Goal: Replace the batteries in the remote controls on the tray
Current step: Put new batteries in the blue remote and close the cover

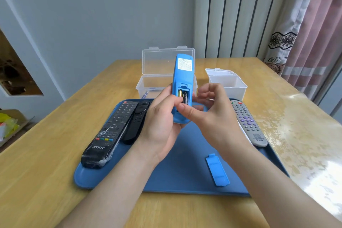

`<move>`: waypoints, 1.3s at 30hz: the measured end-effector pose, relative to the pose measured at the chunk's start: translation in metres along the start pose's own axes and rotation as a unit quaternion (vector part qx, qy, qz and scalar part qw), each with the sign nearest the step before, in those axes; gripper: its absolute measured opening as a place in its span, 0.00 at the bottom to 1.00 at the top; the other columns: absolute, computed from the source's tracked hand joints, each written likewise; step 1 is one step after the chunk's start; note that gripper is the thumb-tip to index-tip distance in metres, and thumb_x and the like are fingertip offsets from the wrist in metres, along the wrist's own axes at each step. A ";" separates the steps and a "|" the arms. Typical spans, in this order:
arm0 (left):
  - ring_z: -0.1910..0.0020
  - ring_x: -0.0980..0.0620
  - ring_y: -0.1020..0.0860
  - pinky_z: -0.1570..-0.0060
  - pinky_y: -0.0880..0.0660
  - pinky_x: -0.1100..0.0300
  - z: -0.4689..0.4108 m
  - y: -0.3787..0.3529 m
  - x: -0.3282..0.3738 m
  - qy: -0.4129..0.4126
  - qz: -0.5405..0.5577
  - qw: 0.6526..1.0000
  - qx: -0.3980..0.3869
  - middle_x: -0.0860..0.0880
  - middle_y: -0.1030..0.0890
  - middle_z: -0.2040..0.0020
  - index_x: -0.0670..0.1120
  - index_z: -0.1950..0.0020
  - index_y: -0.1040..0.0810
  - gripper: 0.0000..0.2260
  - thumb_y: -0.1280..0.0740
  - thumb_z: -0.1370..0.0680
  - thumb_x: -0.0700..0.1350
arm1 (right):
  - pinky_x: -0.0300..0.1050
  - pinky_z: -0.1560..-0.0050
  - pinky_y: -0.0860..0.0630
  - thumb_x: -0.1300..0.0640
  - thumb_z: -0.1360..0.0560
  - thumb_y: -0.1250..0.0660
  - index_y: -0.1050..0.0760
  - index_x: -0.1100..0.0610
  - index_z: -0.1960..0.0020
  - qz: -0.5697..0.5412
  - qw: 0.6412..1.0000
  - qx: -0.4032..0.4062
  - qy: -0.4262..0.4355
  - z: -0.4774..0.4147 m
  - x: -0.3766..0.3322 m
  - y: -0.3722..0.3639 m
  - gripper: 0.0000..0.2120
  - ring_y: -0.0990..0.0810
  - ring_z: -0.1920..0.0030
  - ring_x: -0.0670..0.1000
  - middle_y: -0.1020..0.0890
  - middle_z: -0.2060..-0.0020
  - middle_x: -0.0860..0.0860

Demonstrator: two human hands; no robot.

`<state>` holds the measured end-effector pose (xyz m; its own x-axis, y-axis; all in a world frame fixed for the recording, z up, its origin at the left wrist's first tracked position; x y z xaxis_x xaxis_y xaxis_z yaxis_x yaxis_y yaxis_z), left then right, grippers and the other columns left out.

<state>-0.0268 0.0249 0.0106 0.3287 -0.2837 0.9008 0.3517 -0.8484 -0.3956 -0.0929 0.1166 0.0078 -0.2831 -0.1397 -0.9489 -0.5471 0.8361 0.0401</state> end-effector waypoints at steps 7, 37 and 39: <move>0.42 0.42 0.23 0.41 0.28 0.49 0.002 -0.003 0.010 0.009 -0.011 0.993 -0.119 0.37 0.22 0.40 0.41 0.30 0.29 0.18 0.47 0.19 0.38 | 0.59 0.41 0.21 0.64 0.27 0.28 0.22 0.58 0.38 -0.151 0.979 -0.117 -0.070 -0.001 -0.004 0.002 0.19 0.19 0.46 0.66 0.21 0.48 0.66; 0.62 0.49 0.15 0.53 0.20 0.54 0.003 0.016 0.015 0.030 -0.246 0.963 0.109 0.48 0.14 0.59 0.47 0.51 0.19 0.12 0.32 0.26 0.32 | 0.40 0.58 0.24 0.52 0.22 0.33 0.24 0.56 0.46 -0.075 0.991 -0.014 -0.112 -0.003 0.001 0.010 0.09 0.14 0.56 0.47 0.14 0.52 0.52; 0.62 0.47 0.15 0.51 0.21 0.51 0.005 0.014 0.016 0.022 -0.257 0.958 0.125 0.47 0.14 0.59 0.47 0.53 0.18 0.12 0.31 0.28 0.31 | 0.40 0.60 0.22 0.54 0.22 0.32 0.23 0.55 0.46 -0.045 0.995 -0.016 -0.083 -0.002 -0.001 0.008 0.07 0.14 0.56 0.47 0.14 0.53 0.51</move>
<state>-0.0122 0.0109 0.0192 0.0199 0.1195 0.9926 0.6582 -0.7489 0.0769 -0.0984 0.1222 0.0096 -0.0993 -0.1207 -0.9877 -0.5902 0.8063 -0.0392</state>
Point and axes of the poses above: each hand's wrist, its own z-axis away from the middle knuckle, its own y-axis out of the back of the hand, x = y × z, the point moved 3 cm from there along -z, towards the middle knuckle
